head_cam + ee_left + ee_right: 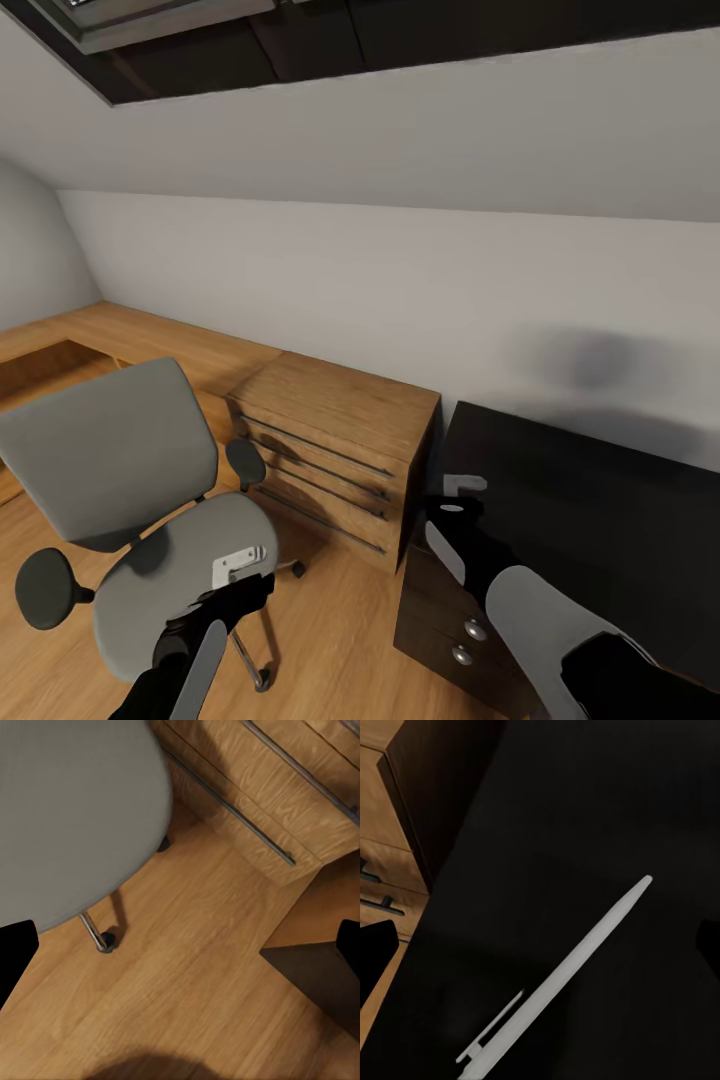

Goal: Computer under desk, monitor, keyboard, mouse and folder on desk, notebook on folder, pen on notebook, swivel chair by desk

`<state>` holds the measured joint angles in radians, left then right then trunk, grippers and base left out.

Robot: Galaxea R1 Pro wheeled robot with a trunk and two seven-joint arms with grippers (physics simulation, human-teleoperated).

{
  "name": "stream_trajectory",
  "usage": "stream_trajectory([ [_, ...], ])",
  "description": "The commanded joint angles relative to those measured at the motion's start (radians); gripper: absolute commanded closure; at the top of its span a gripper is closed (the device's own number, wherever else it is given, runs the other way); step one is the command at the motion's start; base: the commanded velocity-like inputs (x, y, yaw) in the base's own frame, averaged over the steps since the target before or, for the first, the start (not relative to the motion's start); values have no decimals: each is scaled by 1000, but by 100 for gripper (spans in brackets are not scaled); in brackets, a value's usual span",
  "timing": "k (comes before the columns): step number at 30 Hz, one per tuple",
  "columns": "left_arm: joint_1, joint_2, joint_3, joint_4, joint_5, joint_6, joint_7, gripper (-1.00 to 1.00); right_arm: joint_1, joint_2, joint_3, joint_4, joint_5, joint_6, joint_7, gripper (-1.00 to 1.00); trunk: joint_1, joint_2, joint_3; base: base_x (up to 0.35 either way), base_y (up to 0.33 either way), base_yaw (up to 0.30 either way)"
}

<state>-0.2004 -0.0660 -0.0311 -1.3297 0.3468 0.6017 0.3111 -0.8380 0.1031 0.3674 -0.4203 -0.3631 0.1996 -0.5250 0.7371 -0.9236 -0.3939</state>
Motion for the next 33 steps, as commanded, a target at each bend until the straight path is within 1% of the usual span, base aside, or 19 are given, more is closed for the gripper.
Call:
stream_trajectory([
  [1,-1,0,-1,-2,11,3,9,-100,-1,-1,8,-2,-5,8,-8,-100,4,-8,-4,0,0,0],
  [13,-1,0,-1,-2,11,3,11,-100,-1,1,8,-2,-7,41,-8,-100,50,-92,-42,0,0,0],
  [14,-1,0,-1,-2,11,3,11,-100,-1,0,8,-4,-10,67,-8,-100,54,-99,-45,0,0,0],
  [15,-1,0,-1,-2,11,3,11,-100,-1,0,8,-4,-11,77,-8,-100,58,-106,-48,0,0,0],
  [20,-1,0,-1,-2,11,3,11,-100,-1,1,5,-6,-13,110,-8,-100,77,-141,-64,0,0,0],
  [27,-1,0,-1,-2,11,3,11,-100,-1,2,1,-8,-16,133,-8,-100,104,-190,-86,0,0,0],
  [33,-1,0,-1,-2,11,3,11,-100,-1,3,-1,-11,-47,156,-7,-100,127,-232,-105,0,0,0],
])
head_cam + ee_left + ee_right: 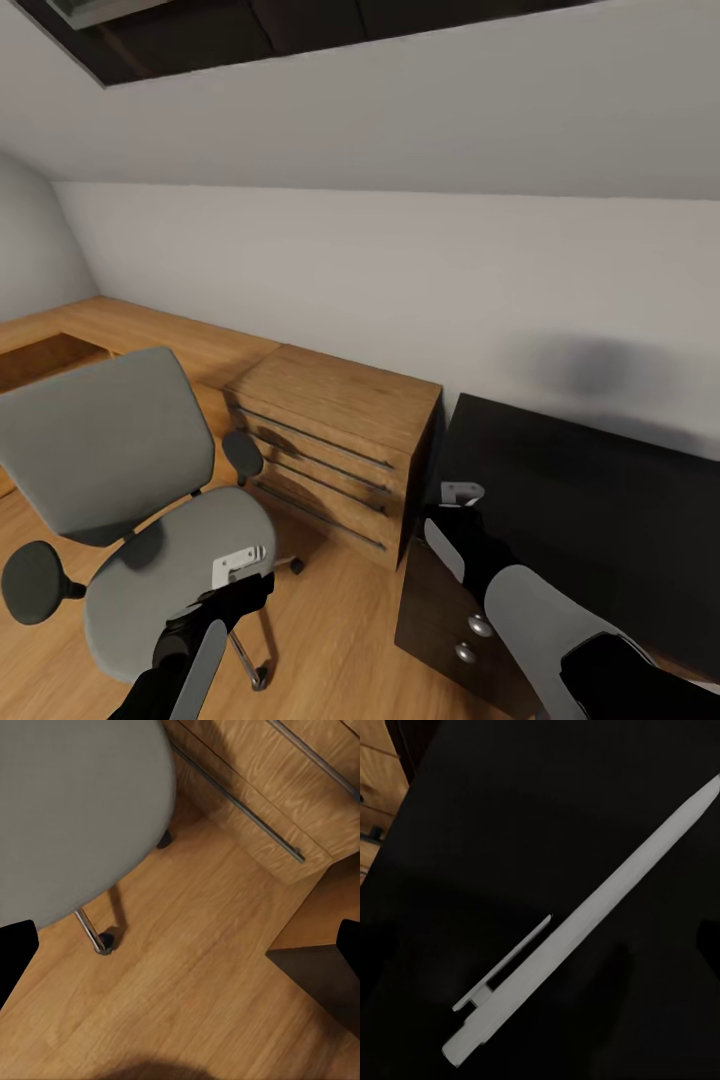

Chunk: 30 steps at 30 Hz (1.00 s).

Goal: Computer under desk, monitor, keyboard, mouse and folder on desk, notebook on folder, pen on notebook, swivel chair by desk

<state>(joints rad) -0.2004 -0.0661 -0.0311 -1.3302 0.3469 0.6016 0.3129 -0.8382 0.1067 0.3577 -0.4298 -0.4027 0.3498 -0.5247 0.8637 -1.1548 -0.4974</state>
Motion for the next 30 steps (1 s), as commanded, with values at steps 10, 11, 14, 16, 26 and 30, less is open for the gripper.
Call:
stream_trajectory([
  [10,-1,0,-1,-1,11,3,9,-100,-1,-1,8,-3,-21,12,-8,-100,38,-71,-32,0,0,0],
  [11,-1,0,-1,-1,10,3,9,-100,-1,-1,8,-3,-22,12,-8,-100,42,-78,-36,0,0,0],
  [14,-1,0,-1,-1,10,3,9,-100,-1,-1,9,-3,-22,12,-8,-100,50,-92,-42,0,0,0],
  [16,-1,0,-1,-1,9,3,9,-100,-1,-1,9,-3,-22,12,-8,-100,50,-92,-42,0,0,0],
  [26,-1,0,-1,-1,9,3,9,-100,-1,-1,8,-3,-22,12,-8,-100,50,-92,-42,0,0,0],
  [30,-1,0,-1,-1,10,3,9,-100,-1,-2,8,-3,-23,12,-8,-100,50,-92,-42,0,0,0],
])
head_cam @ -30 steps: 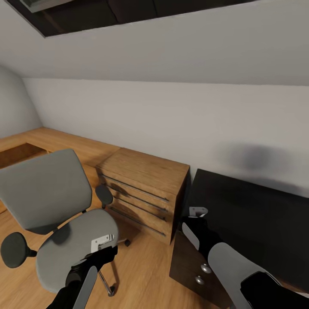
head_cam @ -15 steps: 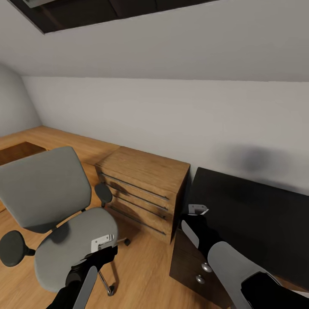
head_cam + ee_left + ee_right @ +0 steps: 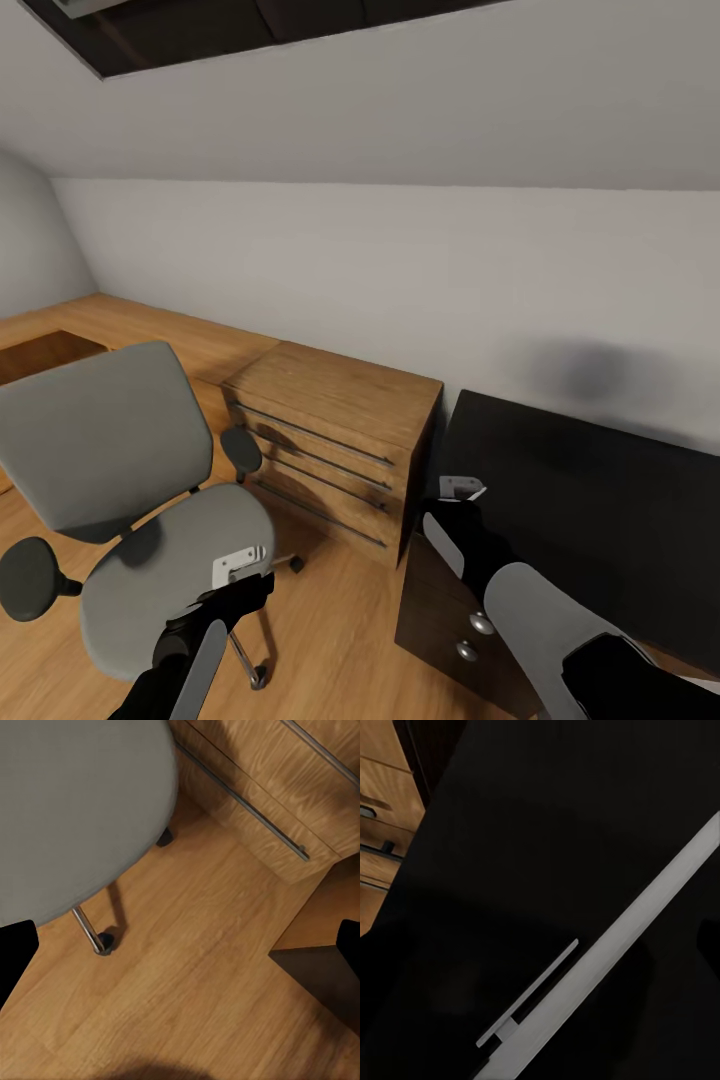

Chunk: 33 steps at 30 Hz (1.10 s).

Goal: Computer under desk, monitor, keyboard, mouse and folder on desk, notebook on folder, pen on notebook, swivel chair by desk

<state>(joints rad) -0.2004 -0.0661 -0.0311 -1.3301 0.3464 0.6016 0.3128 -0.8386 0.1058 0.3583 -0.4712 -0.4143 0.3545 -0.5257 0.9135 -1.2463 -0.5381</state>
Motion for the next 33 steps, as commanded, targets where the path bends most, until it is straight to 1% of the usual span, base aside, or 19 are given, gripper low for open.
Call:
stream_trajectory([
  [1,-1,0,-1,-1,11,3,9,-100,0,-1,7,38,-12,8,-7,-100,0,0,-1,0,0,0],
  [13,-1,0,-1,-1,11,3,9,-100,0,-5,-5,37,-22,6,-4,-100,0,0,-1,0,0,0],
  [21,-1,0,-1,-1,11,3,9,-100,0,-7,-34,36,-26,6,0,-100,0,0,-1,0,0,0],
  [22,-1,0,-1,-1,11,3,9,-100,0,-8,-50,36,-26,6,2,-100,0,0,-1,0,0,0],
  [33,-1,0,-1,-1,11,3,9,-100,0,-10,-62,36,-26,5,3,-100,0,0,-1,0,0,0],
])
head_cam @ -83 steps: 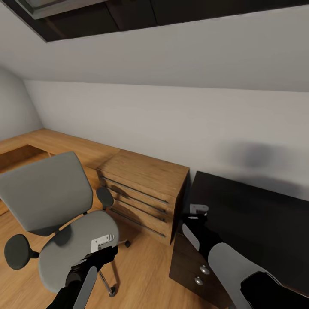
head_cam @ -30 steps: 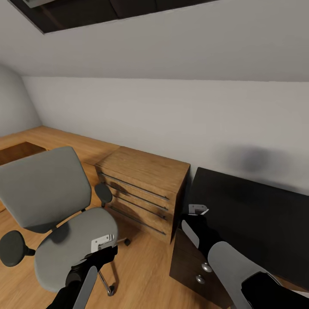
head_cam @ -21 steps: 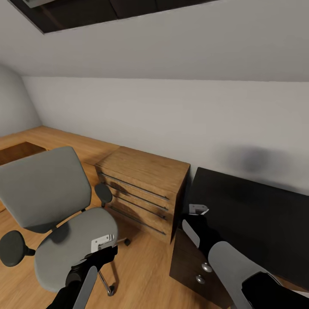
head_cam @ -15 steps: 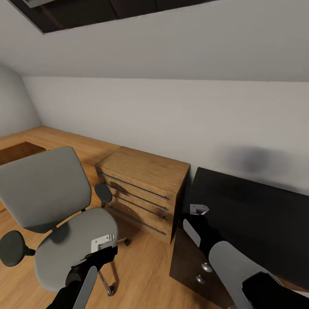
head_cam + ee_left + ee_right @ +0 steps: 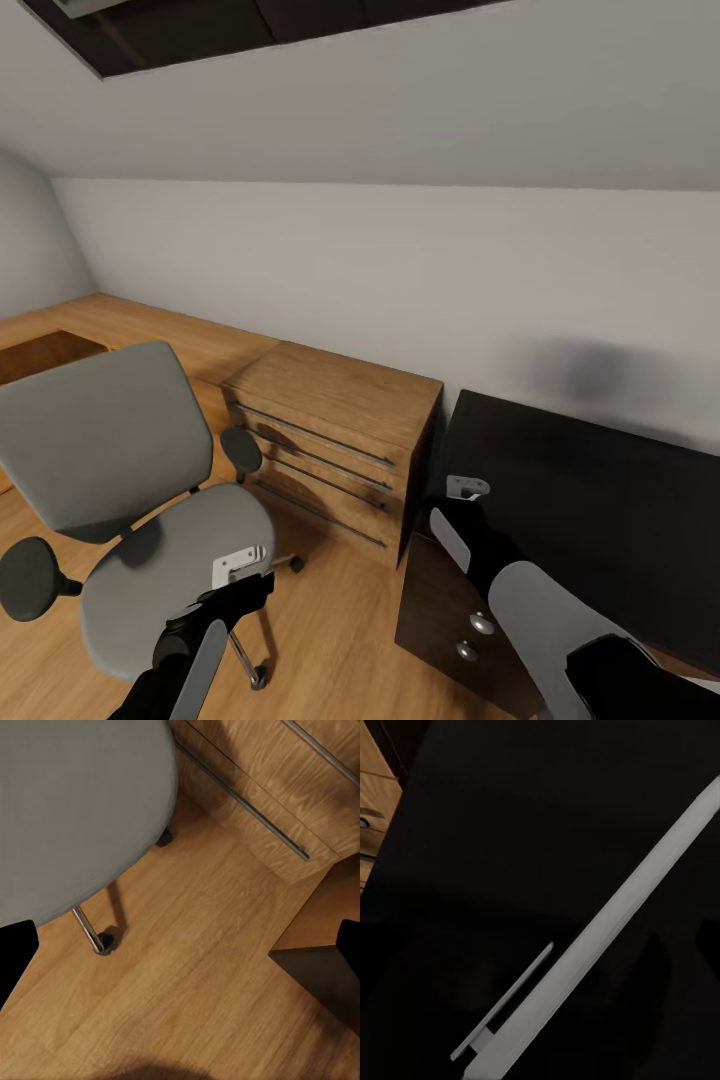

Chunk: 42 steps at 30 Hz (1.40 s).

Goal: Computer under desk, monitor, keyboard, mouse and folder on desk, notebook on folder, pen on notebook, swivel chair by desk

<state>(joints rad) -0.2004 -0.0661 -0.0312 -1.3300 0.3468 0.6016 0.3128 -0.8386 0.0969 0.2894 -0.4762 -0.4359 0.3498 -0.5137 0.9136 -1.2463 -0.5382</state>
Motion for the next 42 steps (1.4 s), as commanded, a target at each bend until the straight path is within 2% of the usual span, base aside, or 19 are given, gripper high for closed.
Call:
stream_trajectory([
  [1,-1,0,-1,-2,10,3,9,-100,0,-2,6,40,-4,10,-9,-100,0,0,-1,0,0,0],
  [7,-1,0,-1,-2,10,3,9,-100,0,-16,2,41,-5,11,-8,-100,0,0,-1,0,0,0],
  [15,-1,0,-1,-2,9,3,9,-100,0,-28,-24,41,-6,11,-6,-100,0,0,-1,0,0,0],
  [33,-1,0,-1,-2,9,3,9,-100,0,-28,-27,41,-6,12,-6,-100,0,0,-1,0,0,0],
  [34,-1,0,-1,-2,9,3,9,-100,0,-28,-27,41,-6,12,-6,100,0,0,-1,0,0,0],
  [42,-1,0,-1,-2,9,3,9,-100,0,-24,-27,41,-7,12,-8,100,0,0,-1,0,0,0],
])
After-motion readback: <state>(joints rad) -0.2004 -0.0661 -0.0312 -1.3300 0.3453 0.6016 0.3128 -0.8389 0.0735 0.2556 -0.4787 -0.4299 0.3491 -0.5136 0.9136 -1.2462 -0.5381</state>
